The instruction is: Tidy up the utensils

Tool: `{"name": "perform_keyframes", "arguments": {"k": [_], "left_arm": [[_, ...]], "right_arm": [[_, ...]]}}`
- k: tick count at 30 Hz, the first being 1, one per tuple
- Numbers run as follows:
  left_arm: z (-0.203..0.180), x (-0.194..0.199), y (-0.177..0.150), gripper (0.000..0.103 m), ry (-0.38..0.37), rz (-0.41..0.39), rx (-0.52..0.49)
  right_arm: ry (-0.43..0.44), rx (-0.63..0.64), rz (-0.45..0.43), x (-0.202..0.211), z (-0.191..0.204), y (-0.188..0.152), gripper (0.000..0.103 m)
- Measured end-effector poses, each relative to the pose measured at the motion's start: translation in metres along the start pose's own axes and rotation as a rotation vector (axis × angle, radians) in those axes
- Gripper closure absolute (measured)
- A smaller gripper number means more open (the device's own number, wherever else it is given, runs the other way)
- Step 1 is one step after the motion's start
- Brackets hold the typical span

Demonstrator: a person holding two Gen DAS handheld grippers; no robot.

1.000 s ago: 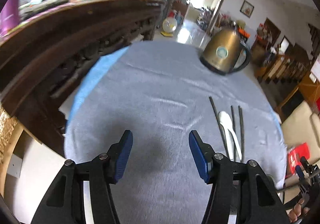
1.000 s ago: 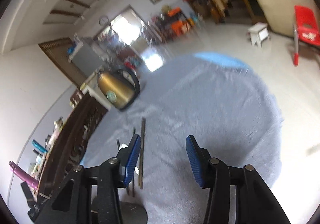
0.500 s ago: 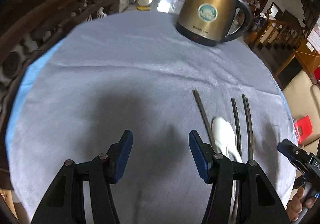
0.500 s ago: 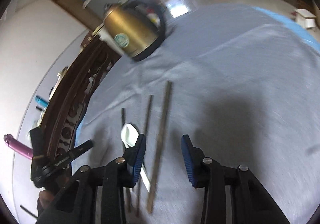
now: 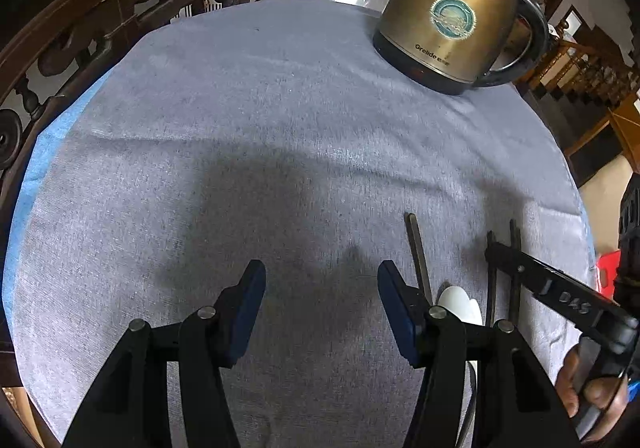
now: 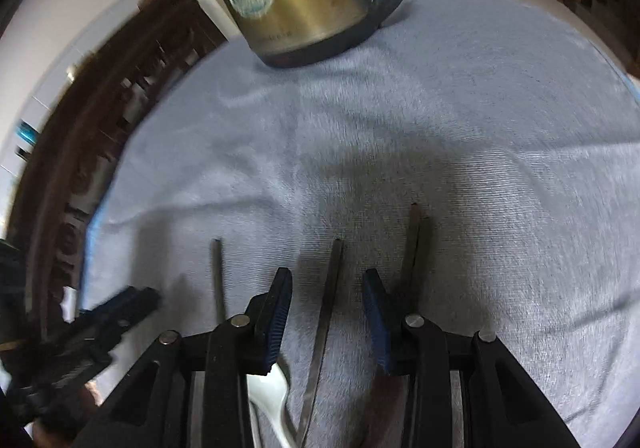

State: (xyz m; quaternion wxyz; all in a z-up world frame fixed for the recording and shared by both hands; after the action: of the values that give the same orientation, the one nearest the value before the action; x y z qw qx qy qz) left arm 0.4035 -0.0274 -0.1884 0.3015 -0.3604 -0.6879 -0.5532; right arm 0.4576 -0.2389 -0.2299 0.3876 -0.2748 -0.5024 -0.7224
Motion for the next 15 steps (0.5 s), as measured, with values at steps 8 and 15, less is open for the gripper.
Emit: {"name": "perform_keyframes", "arguments": {"k": [8,15], "left_arm": [[-0.019,-0.014,0.006,0.044,0.007,0.038,-0.021],[-0.050,-0.037,0.012,0.048,0.035,0.042,-0.056]], "right_arm": [[-0.058,0.092,-0.013,-0.002,0.001,-0.004,0.095],[0.097,0.005,-0.149,0.038,-0.014,-0.008,0.096]]}}
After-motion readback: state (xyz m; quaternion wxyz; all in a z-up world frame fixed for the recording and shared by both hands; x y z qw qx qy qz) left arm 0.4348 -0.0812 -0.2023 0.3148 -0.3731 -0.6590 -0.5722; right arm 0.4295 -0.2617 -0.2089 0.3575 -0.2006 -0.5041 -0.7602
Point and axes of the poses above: each gripper's, at about its wrist camera, not at the fingertips, and x roughly against the way its jaws point, z to its left, y to its top, the point moved 3 cm from there along -x, roughly the way its jaws point, and after that the axes turned 10 degrees about -z, right-handed, at the moved point
